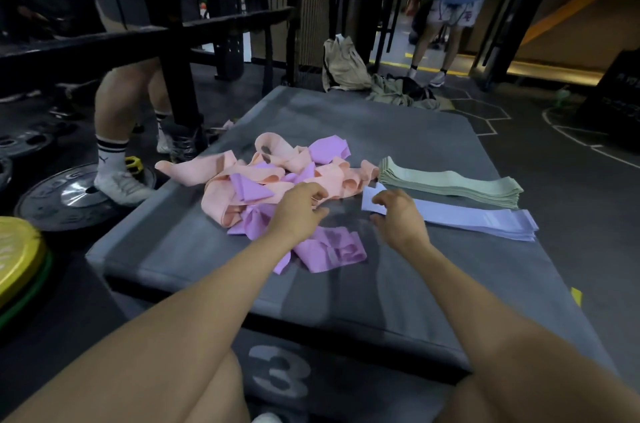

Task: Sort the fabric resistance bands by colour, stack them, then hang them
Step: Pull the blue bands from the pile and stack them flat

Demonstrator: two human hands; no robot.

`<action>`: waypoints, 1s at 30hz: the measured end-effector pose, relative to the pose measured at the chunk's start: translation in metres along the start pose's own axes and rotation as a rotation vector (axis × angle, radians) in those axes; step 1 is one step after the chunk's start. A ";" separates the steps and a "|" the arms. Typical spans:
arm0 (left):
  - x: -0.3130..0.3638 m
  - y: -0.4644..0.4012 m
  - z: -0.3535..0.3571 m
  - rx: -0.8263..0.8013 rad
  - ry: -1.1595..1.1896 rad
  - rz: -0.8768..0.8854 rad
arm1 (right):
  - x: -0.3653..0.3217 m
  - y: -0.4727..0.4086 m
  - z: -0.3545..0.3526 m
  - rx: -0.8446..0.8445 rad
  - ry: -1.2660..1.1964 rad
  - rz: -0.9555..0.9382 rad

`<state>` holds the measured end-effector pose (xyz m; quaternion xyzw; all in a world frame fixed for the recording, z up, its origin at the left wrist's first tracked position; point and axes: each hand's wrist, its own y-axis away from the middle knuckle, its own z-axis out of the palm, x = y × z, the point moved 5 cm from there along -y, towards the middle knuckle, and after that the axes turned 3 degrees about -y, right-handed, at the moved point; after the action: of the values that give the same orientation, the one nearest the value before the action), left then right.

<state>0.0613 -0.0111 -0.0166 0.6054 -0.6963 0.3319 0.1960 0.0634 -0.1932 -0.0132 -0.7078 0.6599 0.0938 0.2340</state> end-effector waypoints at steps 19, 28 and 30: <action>0.046 -0.073 0.087 0.023 0.098 -0.125 | 0.107 -0.034 -0.010 -0.180 0.178 0.053; 0.046 -0.084 0.104 -0.027 0.071 -0.111 | 0.122 -0.038 -0.021 -0.166 0.148 0.094; 0.046 -0.083 0.105 -0.043 0.109 -0.099 | 0.122 -0.039 -0.022 -0.172 0.158 0.085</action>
<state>0.1475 -0.1213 -0.0412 0.6160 -0.6607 0.3392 0.2627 0.1110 -0.3114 -0.0397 -0.7019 0.6952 0.1038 0.1153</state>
